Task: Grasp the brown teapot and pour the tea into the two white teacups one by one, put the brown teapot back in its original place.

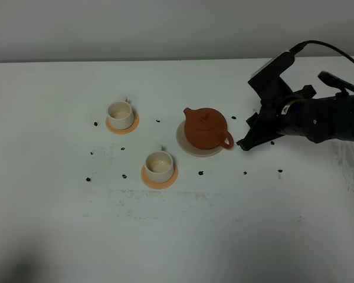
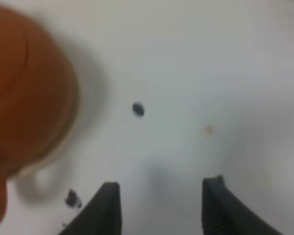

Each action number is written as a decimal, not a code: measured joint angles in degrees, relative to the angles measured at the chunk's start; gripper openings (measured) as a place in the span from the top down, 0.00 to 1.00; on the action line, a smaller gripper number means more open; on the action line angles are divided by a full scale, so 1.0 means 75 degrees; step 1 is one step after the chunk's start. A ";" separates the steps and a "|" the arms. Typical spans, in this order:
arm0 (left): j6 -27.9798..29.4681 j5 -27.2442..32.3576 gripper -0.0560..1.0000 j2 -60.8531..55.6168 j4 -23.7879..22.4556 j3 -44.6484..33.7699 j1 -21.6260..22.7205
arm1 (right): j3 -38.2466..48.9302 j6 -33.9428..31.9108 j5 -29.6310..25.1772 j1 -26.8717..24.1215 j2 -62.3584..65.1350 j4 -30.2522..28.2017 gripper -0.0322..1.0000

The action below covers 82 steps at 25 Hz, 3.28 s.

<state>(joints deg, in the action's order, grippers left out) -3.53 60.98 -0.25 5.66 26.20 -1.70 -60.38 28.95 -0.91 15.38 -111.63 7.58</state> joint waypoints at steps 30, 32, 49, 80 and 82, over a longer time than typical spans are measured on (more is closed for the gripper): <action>0.0011 0.0000 0.66 0.0000 0.0000 0.0000 0.0000 | 0.0009 0.0588 -0.0798 0.0542 -0.0041 0.0608 0.61; 0.0011 0.0000 0.66 0.0000 0.0000 0.0000 0.0000 | 0.0009 0.0623 -0.0798 0.0571 -0.0041 0.0608 0.61; 0.0011 0.0000 0.66 0.0000 0.0000 0.0000 0.0000 | -0.0308 0.1378 -0.1085 0.0693 -0.0037 0.1005 0.61; 0.0004 0.0000 0.66 0.0000 0.0000 0.0000 0.0000 | -0.0415 0.4358 -0.1797 0.0693 -0.0037 0.4197 0.62; 0.0004 0.0000 0.66 0.0000 0.0000 0.0000 0.0000 | -0.0415 0.4358 -0.1797 0.0693 -0.0037 0.4197 0.62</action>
<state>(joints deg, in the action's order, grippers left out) -3.51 60.98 -0.25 5.66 26.20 -1.70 -63.49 61.64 -14.39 20.58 -111.91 39.06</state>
